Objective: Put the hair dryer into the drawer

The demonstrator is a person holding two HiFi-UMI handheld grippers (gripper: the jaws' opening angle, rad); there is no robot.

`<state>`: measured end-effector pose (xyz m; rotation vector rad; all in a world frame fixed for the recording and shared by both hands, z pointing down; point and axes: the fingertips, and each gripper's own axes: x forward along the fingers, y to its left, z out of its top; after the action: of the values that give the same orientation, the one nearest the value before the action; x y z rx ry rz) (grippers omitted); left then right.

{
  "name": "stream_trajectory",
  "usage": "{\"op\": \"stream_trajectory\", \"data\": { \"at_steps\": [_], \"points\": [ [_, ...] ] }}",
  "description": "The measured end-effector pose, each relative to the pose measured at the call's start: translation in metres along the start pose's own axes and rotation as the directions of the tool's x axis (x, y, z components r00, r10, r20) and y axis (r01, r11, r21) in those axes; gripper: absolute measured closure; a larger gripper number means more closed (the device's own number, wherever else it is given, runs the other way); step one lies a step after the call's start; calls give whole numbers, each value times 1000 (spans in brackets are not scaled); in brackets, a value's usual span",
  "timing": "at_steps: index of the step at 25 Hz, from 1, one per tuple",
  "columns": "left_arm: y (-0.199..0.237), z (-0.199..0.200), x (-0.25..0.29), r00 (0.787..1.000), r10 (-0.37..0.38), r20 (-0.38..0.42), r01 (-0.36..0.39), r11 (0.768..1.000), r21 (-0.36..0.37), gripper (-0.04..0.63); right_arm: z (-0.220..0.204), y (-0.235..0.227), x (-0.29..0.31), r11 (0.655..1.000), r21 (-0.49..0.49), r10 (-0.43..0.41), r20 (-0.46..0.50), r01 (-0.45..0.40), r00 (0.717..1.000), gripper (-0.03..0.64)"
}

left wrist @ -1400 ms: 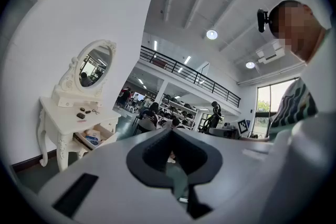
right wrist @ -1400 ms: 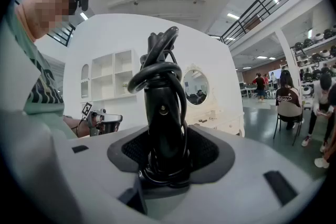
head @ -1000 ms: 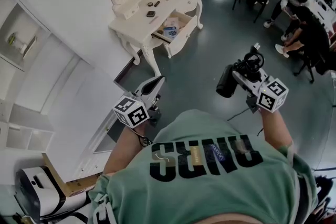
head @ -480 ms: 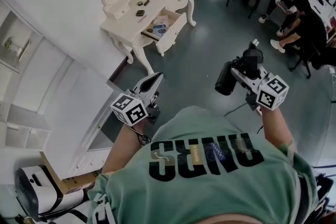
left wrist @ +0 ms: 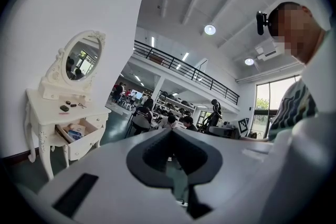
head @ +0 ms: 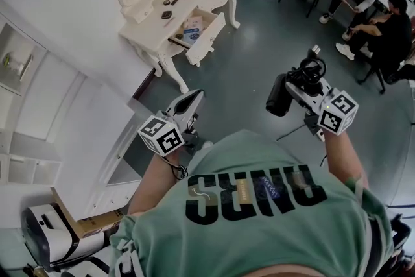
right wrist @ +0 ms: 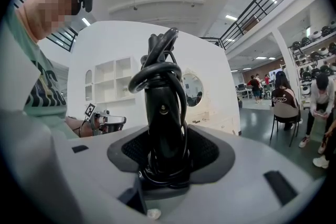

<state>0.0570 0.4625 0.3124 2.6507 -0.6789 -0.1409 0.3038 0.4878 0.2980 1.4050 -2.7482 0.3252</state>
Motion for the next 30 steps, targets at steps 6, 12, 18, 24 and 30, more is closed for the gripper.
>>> {"op": "stream_trajectory", "data": {
  "at_steps": [6,12,18,24,30],
  "points": [
    [50,8,7,1000,-2,3,2,1000,-21,586,0,-13,50,1000,16,-3,-12,3,1000,412],
    [161,39,21,1000,-27,11,27,999,-33,586,9,-32,156,1000,10,-17,-24,17,1000,413],
    [246,85,38,996,-82,-24,82,997,-11,587,29,-45,243,999,25,-48,23,47,999,413],
    [369,144,61,992,-121,-46,119,992,-28,586,63,-78,366,995,40,-95,21,94,995,413],
    [421,153,82,990,-133,-56,129,990,-61,587,66,-106,414,992,50,-119,-2,119,993,413]
  ]
}}
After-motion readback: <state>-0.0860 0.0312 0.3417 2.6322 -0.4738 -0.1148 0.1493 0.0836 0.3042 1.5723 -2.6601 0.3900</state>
